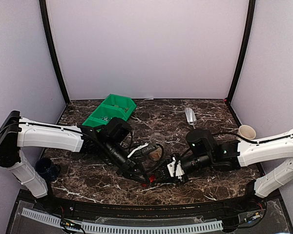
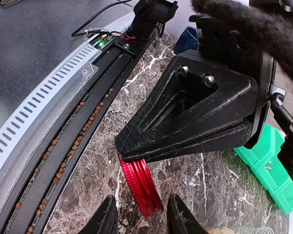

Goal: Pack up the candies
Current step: Pass from the left arm to the right

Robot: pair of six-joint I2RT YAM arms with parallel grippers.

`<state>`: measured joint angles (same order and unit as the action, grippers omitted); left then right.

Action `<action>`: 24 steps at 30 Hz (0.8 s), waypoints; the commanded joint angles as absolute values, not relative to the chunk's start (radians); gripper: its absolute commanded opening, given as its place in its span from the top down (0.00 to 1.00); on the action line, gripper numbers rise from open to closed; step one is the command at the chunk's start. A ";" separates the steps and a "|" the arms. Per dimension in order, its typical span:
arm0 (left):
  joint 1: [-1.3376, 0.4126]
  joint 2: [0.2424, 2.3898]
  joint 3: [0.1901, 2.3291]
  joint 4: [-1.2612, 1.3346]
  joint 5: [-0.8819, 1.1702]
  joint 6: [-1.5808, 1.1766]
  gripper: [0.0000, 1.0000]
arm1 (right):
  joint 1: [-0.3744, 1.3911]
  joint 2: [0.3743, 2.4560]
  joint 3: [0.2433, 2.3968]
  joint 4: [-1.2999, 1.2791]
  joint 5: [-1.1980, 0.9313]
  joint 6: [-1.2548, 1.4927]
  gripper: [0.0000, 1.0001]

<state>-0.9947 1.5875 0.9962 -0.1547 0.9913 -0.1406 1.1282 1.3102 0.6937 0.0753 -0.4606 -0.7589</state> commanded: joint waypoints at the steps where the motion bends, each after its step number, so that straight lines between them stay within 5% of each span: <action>1: -0.992 1.589 1.016 -0.147 1.028 -0.120 1.00 | 1.144 1.294 0.713 0.111 -0.481 -0.773 0.67; 24: -0.992 1.596 0.984 -0.078 1.072 -0.163 1.00 | 1.155 1.287 0.706 0.105 -0.522 -0.793 0.80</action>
